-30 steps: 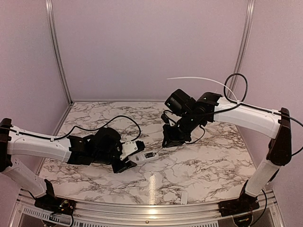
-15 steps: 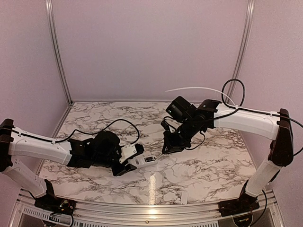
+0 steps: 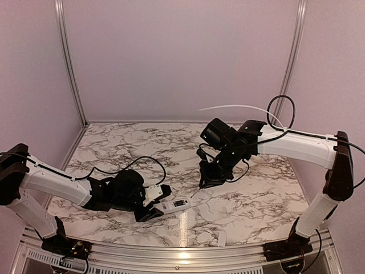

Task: Unload the batteries from the remote control

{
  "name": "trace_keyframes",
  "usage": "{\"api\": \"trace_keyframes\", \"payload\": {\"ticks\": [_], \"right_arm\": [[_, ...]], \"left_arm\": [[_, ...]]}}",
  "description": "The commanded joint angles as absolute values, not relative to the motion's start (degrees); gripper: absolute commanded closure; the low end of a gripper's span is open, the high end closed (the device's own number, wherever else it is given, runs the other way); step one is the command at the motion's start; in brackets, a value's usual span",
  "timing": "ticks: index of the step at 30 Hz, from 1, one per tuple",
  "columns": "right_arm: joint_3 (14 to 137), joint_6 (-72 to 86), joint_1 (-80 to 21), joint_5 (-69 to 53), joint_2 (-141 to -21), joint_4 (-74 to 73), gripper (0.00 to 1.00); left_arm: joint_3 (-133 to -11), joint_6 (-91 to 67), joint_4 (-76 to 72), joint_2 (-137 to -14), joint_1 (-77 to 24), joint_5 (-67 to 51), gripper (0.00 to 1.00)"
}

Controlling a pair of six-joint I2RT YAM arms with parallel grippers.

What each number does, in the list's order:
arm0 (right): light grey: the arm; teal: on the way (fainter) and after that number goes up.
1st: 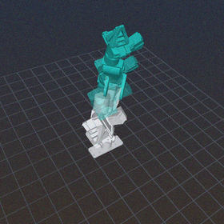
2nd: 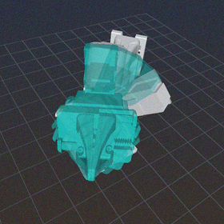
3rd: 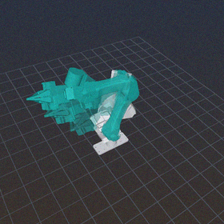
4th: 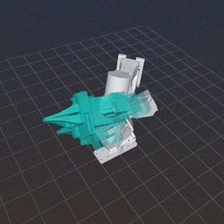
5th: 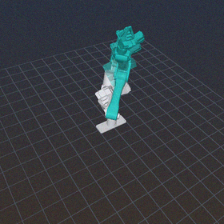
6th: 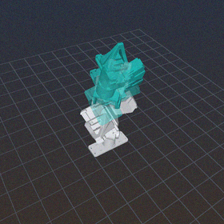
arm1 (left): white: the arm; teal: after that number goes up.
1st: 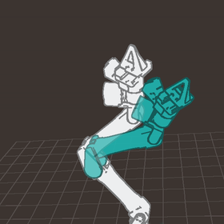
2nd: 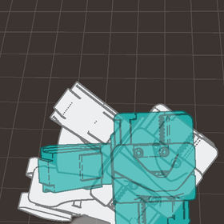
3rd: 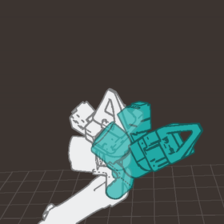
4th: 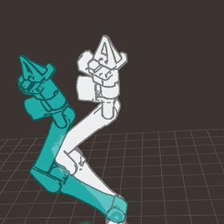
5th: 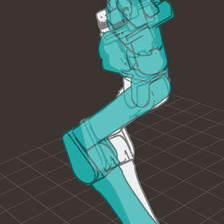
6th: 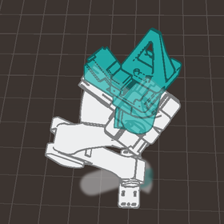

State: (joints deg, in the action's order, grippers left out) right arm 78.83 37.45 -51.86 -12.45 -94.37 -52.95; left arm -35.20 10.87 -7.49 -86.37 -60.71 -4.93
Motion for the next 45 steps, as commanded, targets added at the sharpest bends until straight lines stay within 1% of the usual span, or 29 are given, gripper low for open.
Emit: {"api": "trace_keyframes", "payload": {"ticks": [1, 8, 17, 45], "right_arm": [[80.8, 37.5, -52.2, -11.9, -94.8, -54.2, 1.0], [82.1, 36.3, -52.2, -13.2, -97.8, -53.8, 1.0], [81.8, 35.4, -52.2, -13.9, -100.4, -52.8, 1.0], [83.5, 34.7, -52.2, -15.2, -103.4, -51.8, 1.0]], "left_arm": [[-34.5, 9.6, -12.3, -88.8, -60.9, -6.6, 1.0], [-34.9, 9.9, -12.9, -91.1, -60.9, -5.2, 1.0], [-34.9, 10.0, -12.6, -90.7, -60.9, -4.0, 1.0], [-36.5, 11.8, -10.8, -91.6, -60.9, -3.2, 1.0]]}}
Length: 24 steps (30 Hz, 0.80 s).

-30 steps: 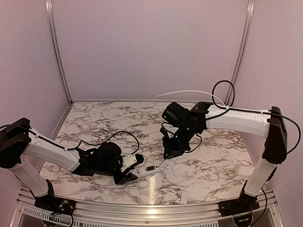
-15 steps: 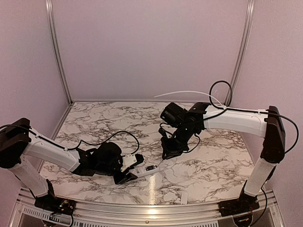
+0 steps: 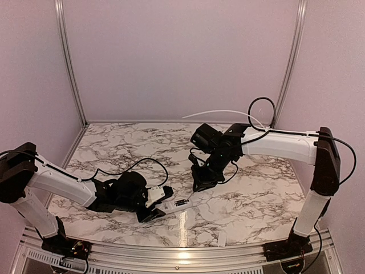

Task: Unload the batteries from the remote control

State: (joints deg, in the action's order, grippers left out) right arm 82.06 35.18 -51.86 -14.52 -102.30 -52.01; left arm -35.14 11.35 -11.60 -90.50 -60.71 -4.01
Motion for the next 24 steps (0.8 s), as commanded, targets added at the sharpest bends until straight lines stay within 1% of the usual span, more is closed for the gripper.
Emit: {"api": "trace_keyframes", "payload": {"ticks": [1, 8, 16, 24], "right_arm": [[83.4, 34.7, -52.2, -15.1, -103.2, -52.0, 1.0], [83.5, 34.9, -52.2, -14.5, -103.0, -53.8, 1.0], [86.5, 34.0, -52.2, -13.7, -103.5, -57.3, 1.0], [85.1, 33.8, -52.2, -14.6, -104.0, -56.4, 1.0]], "left_arm": [[-36.6, 11.7, -10.8, -91.7, -60.9, -3.2, 1.0], [-36.9, 11.7, -10.6, -92.2, -60.9, -2.8, 1.0], [-38.0, 12.1, -10.1, -93.1, -60.9, -2.4, 1.0], [-38.9, 12.1, -10.1, -93.5, -60.9, -1.8, 1.0]]}}
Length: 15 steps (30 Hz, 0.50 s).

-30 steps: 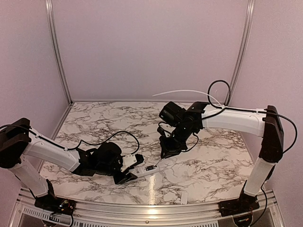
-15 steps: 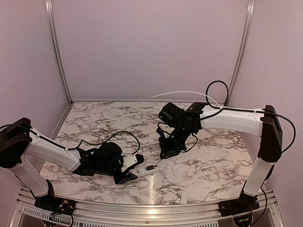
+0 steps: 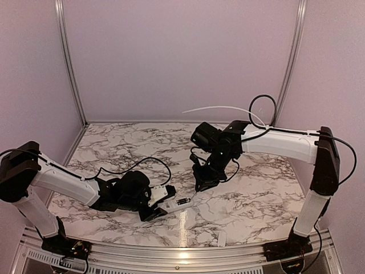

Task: Unload the batteries from the remote control

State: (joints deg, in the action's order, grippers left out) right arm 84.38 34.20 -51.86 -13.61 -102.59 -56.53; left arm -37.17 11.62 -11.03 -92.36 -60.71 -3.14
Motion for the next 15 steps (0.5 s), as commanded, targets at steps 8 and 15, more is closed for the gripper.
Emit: {"api": "trace_keyframes", "payload": {"ticks": [8, 15], "right_arm": [[85.7, 33.3, -52.2, -13.2, -104.7, -56.0, 1.0], [88.0, 32.6, -52.2, -11.5, -105.7, -56.4, 1.0]], "left_arm": [[-39.3, 12.2, -9.8, -93.9, -60.9, -1.8, 1.0], [-39.7, 12.4, -9.6, -94.0, -60.9, -1.8, 1.0]]}}
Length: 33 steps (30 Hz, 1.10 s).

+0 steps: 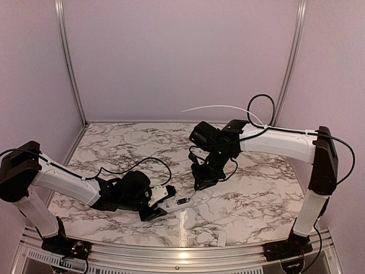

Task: Unload the batteries from the remote control

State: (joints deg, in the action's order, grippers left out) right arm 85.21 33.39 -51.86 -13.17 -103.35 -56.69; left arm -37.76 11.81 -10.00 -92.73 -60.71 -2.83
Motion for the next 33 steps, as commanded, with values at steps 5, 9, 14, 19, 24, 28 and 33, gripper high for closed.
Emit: {"api": "trace_keyframes", "payload": {"ticks": [5, 9, 14, 19, 24, 28, 33], "right_arm": [[88.5, 32.0, -52.2, -11.5, -106.0, -56.5, 1.0], [87.8, 31.5, -52.2, -12.6, -106.1, -56.2, 1.0], [87.6, 31.0, -52.2, -12.7, -105.9, -55.1, 1.0], [85.2, 29.3, -52.2, -16.2, -104.1, -50.1, 1.0], [81.5, 28.4, -51.4, -20.1, -100.5, -44.7, 1.0], [79.0, 28.3, -51.1, -22.5, -98.6, -41.8, 1.0], [77.9, 28.1, -51.0, -22.8, -98.3, -41.4, 1.0]], "left_arm": [[-40.3, 12.4, -9.1, -94.4, -60.9, -1.7, 1.0], [-40.5, 12.3, -9.1, -94.5, -60.9, -1.6, 1.0], [-40.7, 12.4, -9.1, -94.7, -60.9, -1.7, 1.0], [-41.2, 12.8, -8.8, -95.2, -60.9, -1.8, 1.0], [-41.7, 13.0, -8.5, -95.6, -60.9, -1.8, 1.0], [-41.7, 13.0, -8.4, -95.6, -60.9, -1.8, 1.0], [-42.2, 13.0, -8.3, -96.0, -60.9, -1.7, 1.0]]}}
